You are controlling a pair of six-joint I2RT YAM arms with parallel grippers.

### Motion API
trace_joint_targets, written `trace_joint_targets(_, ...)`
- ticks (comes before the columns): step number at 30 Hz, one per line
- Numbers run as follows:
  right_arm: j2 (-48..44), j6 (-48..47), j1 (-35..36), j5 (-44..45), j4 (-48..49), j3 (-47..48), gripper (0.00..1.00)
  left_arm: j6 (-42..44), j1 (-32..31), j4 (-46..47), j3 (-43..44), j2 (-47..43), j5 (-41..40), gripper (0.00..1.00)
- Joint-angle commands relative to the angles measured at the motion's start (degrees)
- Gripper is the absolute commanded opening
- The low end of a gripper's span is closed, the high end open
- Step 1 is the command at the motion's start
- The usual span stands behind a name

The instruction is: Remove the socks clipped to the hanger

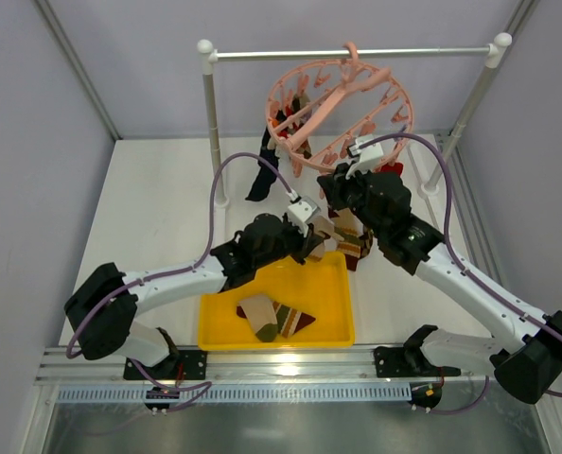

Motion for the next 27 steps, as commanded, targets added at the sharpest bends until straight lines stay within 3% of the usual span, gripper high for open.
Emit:
trace_joint_targets(1,-0.22,-1.04,0.45,1.1,2.14,1.42,0.04,1.09,-0.21,0.61,1.22,-1.86,0.59,0.0)
trace_joint_targets(5,-0.31,-0.96,0.45,0.93,1.87,1.42,0.04,1.18,-0.21,0.26,1.13,-2.29,-0.02,0.0)
trace_joint_targets(6,-0.57,-0.87,0.45,1.1,1.87,1.07,0.1,1.27,-0.21,0.09,1.05,-2.47,-0.28,0.0)
trace_joint_targets(8,-0.92,-0.69,0.45,1.27,1.61,0.81,0.34,1.62,-0.21,-0.44,0.61,-3.69,-1.07,0.0)
trace_joint_targets(9,-1.27,-0.6,0.45,1.28,1.61,0.37,0.56,2.14,-0.13,-0.79,0.34,-4.49,-1.77,0.0)
trace_joint_targets(13,-4.07,-0.25,0.45,2.59,1.61,-1.74,0.85,5.12,-0.21,-1.76,-1.94,-9.84,-2.84,0.0)
trace_joint_targets(19,-8.12,-0.07,0.37,5.4,-0.5,-6.39,0.91,6.89,-0.13,-5.96,-3.97,-20.74,4.52,0.0)
trace_joint_targets(23,-11.2,1.5,0.37,8.12,-1.2,-10.7,1.0,5.85,-0.13,-16.5,-0.81,-22.69,12.44,0.01)
trace_joint_targets(27,-15.32,3.61,0.37,11.02,0.55,-17.89,1.0,4.35,-0.13,-29.33,2.01,-22.42,22.81,0.0)
